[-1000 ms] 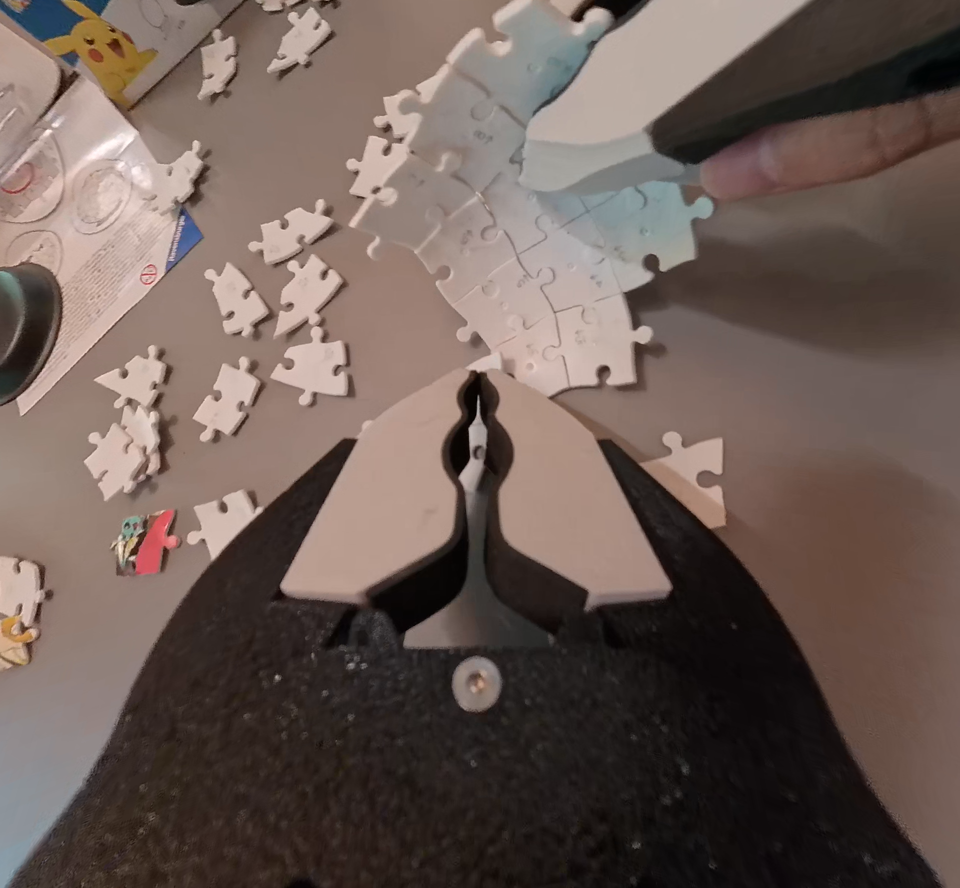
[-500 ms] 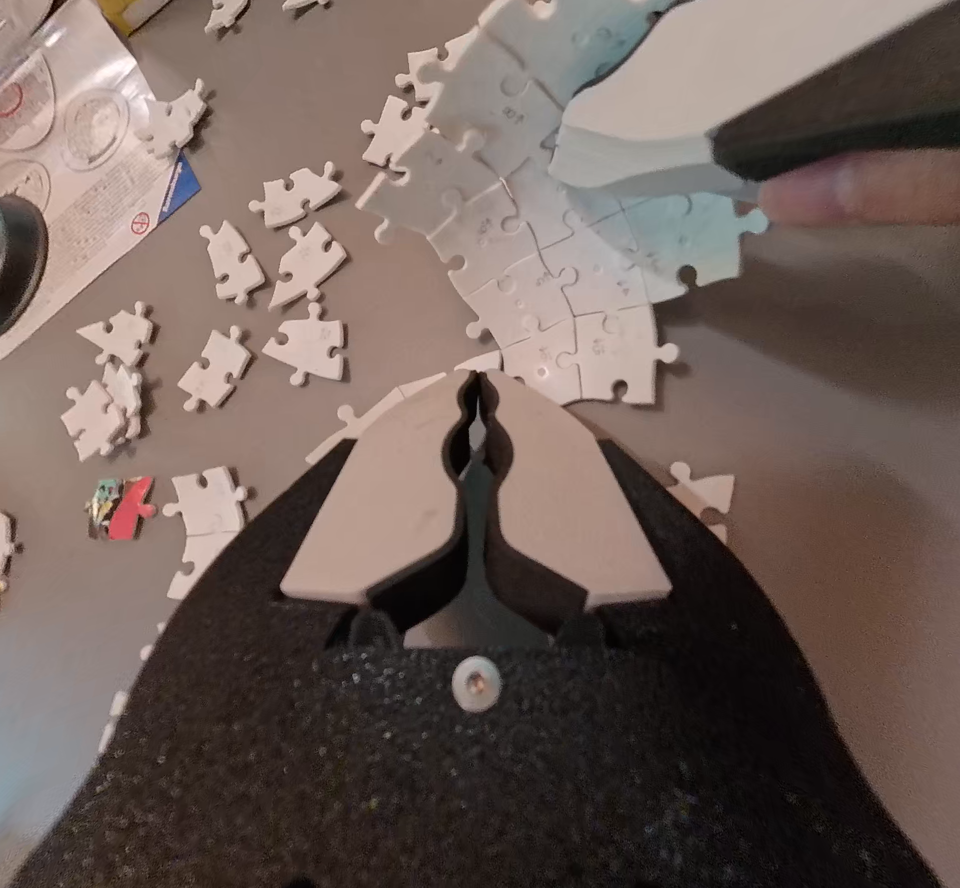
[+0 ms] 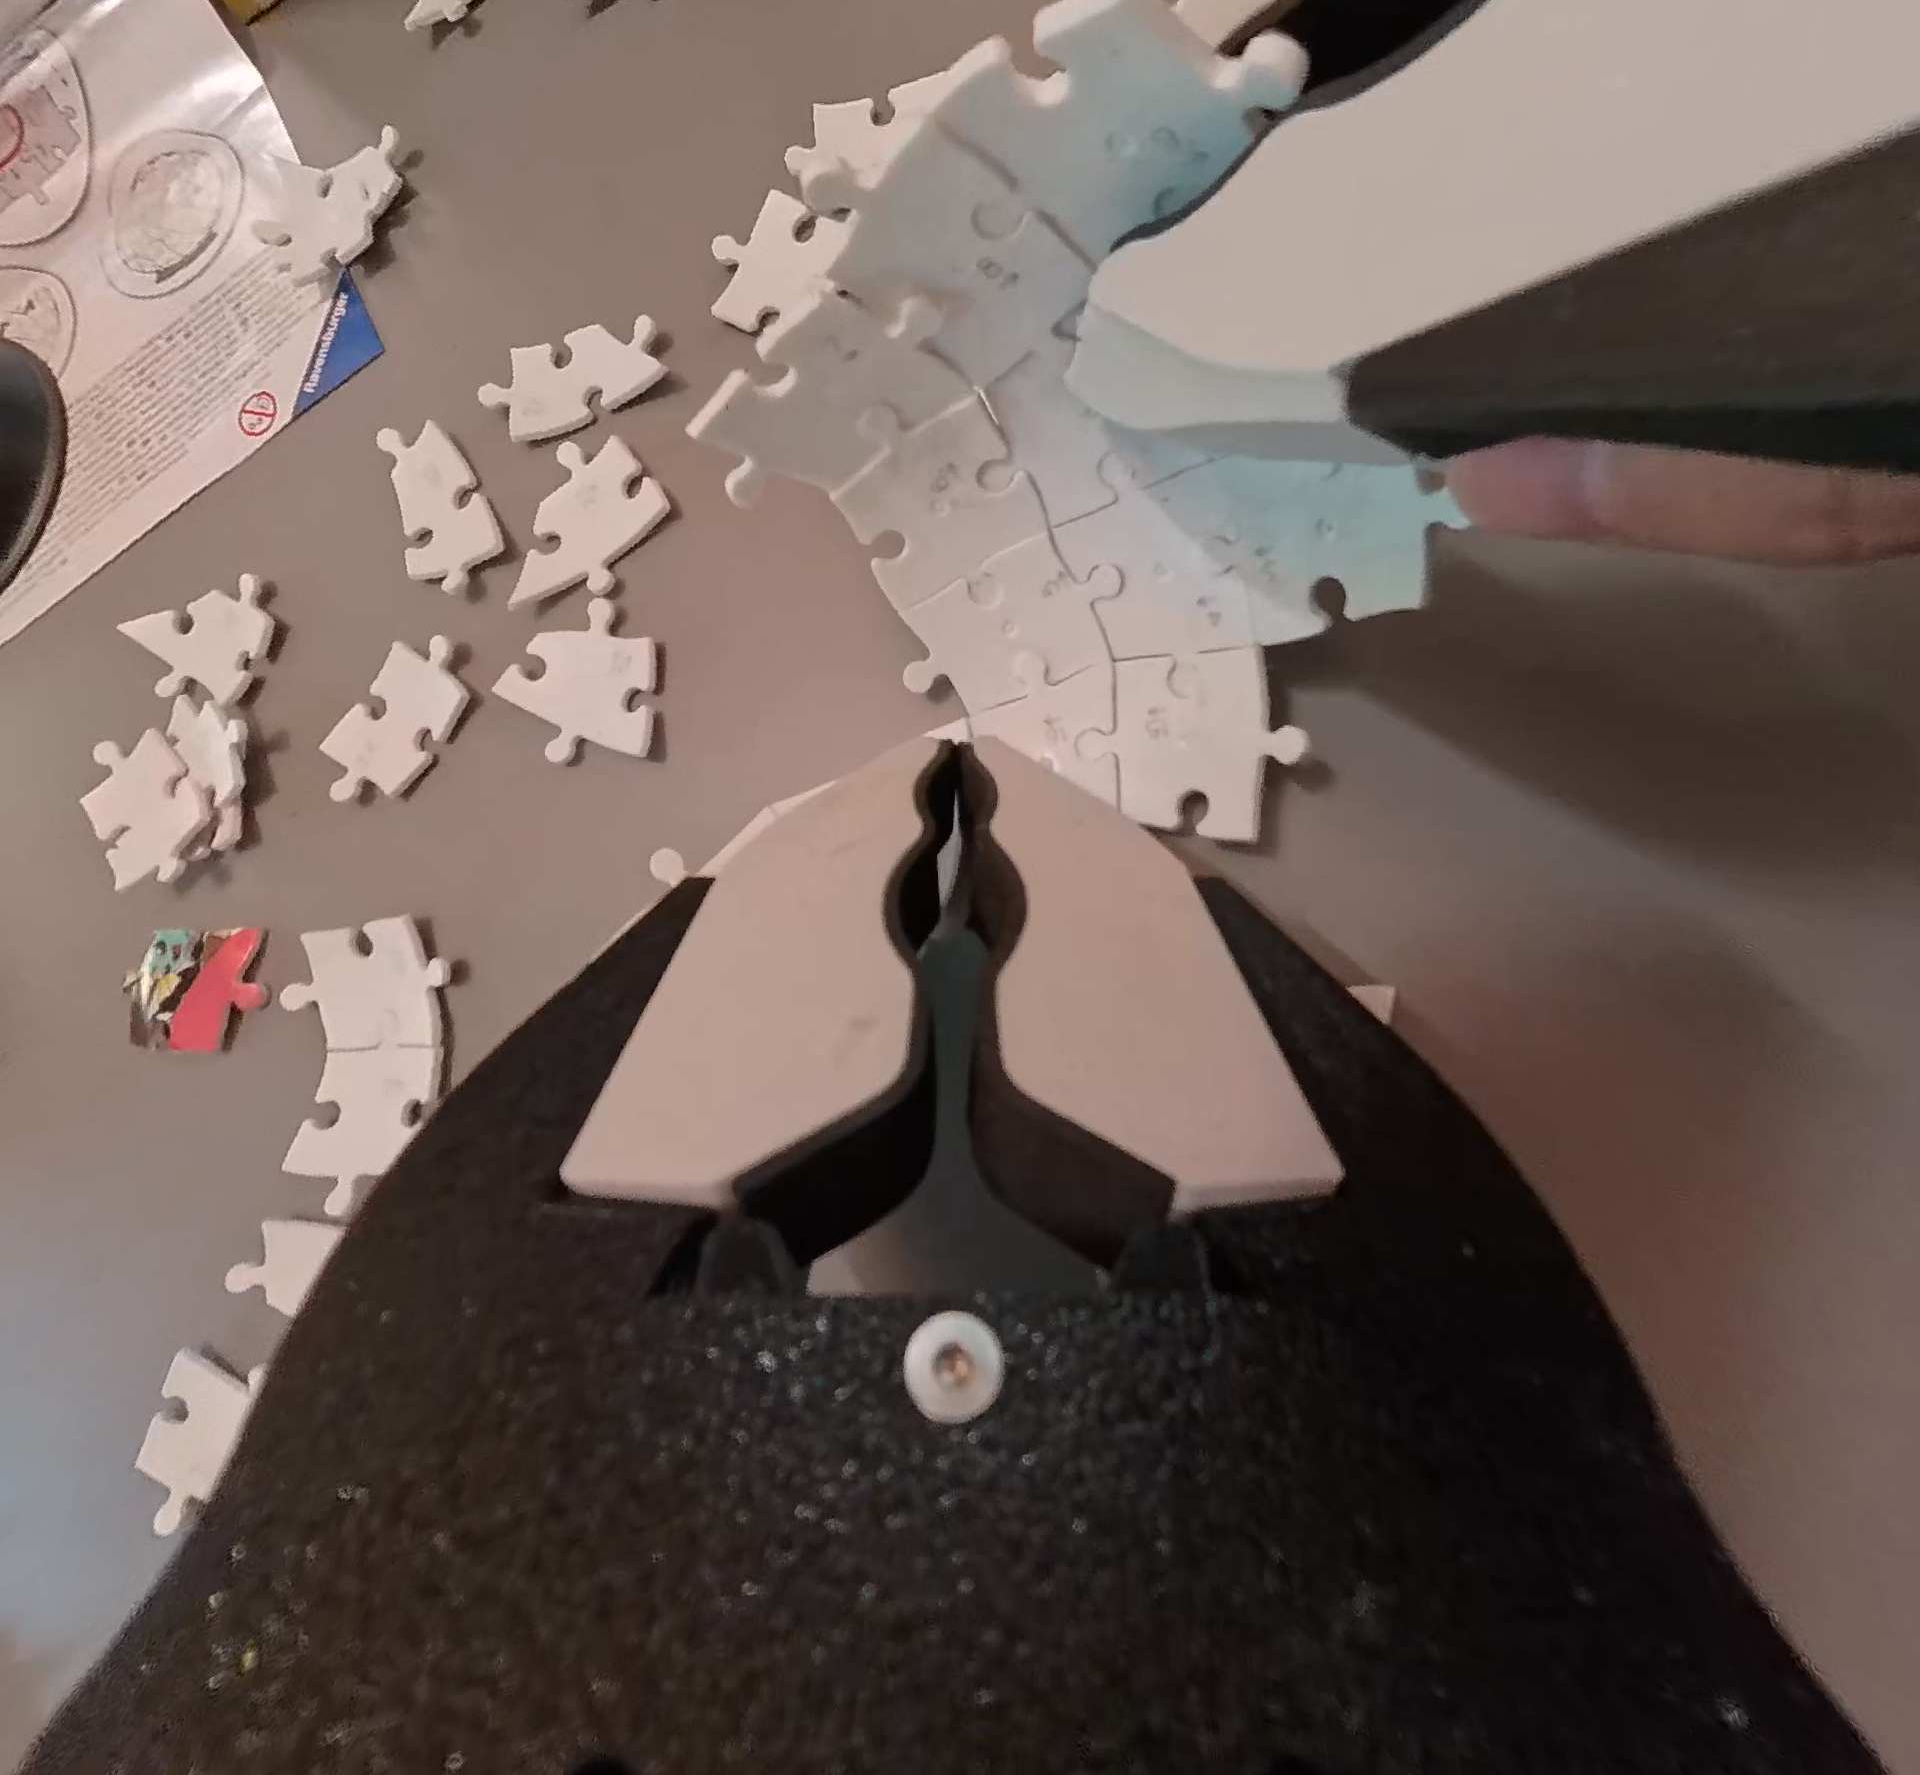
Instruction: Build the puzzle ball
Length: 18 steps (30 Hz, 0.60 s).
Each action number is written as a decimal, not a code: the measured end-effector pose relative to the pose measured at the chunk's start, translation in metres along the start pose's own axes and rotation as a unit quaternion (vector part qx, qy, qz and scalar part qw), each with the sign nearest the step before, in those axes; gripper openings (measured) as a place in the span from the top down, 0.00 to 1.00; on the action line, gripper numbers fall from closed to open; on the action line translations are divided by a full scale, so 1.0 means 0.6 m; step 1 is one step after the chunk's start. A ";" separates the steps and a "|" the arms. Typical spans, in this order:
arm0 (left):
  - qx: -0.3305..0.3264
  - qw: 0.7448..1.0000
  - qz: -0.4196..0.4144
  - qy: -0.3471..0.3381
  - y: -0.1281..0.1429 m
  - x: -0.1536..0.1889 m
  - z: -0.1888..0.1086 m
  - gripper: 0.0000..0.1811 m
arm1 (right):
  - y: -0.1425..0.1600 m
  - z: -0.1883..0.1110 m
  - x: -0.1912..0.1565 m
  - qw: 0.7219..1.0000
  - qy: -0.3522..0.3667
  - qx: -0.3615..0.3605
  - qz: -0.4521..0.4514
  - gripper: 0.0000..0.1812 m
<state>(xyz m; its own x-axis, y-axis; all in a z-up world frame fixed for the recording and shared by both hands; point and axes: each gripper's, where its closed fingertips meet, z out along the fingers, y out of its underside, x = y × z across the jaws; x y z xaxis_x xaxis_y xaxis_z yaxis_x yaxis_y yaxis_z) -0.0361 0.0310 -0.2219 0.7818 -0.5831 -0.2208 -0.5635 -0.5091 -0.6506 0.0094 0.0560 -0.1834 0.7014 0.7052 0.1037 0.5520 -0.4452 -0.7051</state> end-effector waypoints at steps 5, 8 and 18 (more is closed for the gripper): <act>0.010 1.000 0.009 0.013 0.000 -0.001 0.000 1.00 | 0.003 0.002 0.002 1.000 0.002 -0.004 -0.001 0.96; 0.021 0.999 0.006 0.027 0.000 -0.002 -0.004 1.00 | 0.004 0.003 0.002 1.000 0.004 -0.007 -0.001 0.96; 0.019 0.998 -0.024 0.055 0.012 -0.051 -0.018 0.98 | 0.007 0.006 0.004 1.000 0.006 -0.008 -0.001 0.95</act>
<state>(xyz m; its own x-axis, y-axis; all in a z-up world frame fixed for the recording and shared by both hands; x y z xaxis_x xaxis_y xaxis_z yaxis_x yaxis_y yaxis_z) -0.0667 0.0383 -0.2121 0.7731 -0.6249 -0.1087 -0.5128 -0.5150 -0.6869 0.0114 0.0579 -0.1886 0.7051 0.6998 0.1140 0.5611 -0.4524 -0.6932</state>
